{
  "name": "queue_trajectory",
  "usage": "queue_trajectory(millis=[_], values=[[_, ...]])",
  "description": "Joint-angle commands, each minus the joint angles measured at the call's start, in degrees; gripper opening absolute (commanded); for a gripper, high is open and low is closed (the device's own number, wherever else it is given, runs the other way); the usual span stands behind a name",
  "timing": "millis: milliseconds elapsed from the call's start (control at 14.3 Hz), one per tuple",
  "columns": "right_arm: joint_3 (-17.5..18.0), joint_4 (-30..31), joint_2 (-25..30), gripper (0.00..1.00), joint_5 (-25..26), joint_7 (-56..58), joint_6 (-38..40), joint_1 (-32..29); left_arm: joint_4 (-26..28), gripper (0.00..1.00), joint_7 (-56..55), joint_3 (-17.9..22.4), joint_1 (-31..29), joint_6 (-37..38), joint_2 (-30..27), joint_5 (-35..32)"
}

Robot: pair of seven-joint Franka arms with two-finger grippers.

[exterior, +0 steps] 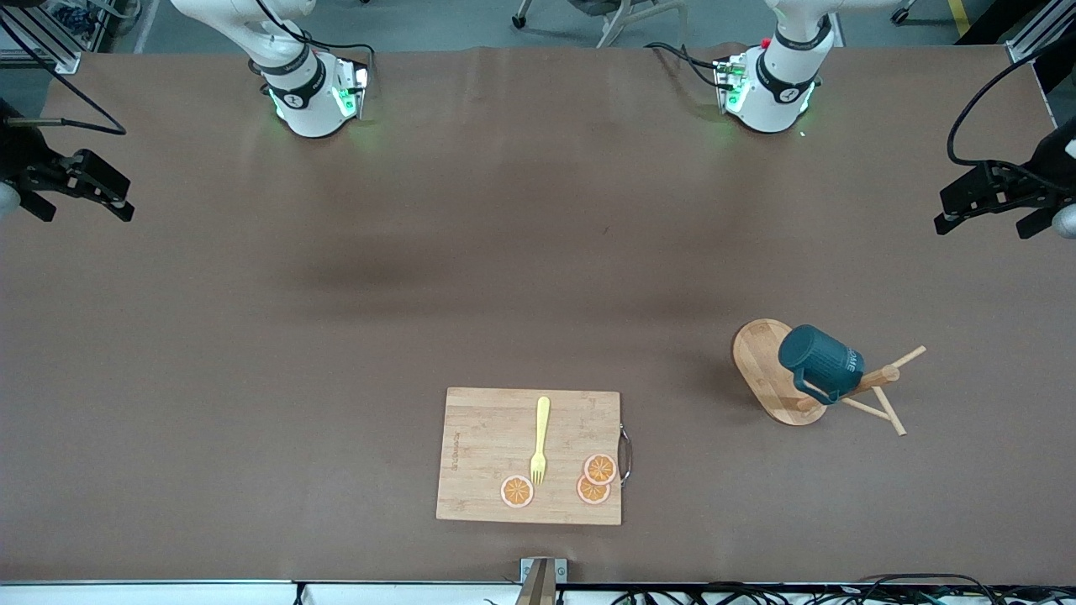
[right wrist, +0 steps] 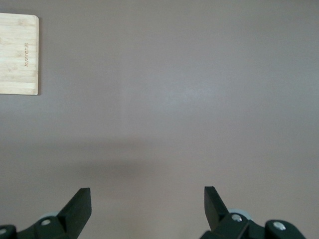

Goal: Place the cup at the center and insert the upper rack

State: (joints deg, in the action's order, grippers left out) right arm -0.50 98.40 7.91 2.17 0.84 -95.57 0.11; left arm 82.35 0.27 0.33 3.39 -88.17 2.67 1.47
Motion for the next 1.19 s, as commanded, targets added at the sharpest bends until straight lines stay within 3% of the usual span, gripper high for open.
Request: queue_trajectory(millis=[0,350,489,699,1119], values=[[0.32,3.11,2.46,1.00,-0.94,-0.40,-1.73,-0.73,1.05,1.00,-0.88,3.35,3.64,-0.07,-1.35,-0.59],[0.41,3.91,3.52,1.00,-0.94,-0.31,-2.26,-0.72,0.97,1.00,-3.35,4.33,4.35,0.02,-1.27,-0.24],[0.24,3.82,4.04,1.00,-0.94,-0.31,-1.47,-0.81,0.79,1.00,-3.17,3.89,2.95,0.02,-0.91,-0.15],[0.24,3.56,4.05,1.00,-0.94,-0.05,-0.06,-0.73,0.44,1.00,-2.64,0.20,-1.53,0.02,-0.74,-0.24],[0.24,3.56,3.87,1.00,-0.94,0.13,-0.41,-1.43,0.44,1.00,-3.08,-0.07,-1.46,0.11,-0.91,-0.24]])
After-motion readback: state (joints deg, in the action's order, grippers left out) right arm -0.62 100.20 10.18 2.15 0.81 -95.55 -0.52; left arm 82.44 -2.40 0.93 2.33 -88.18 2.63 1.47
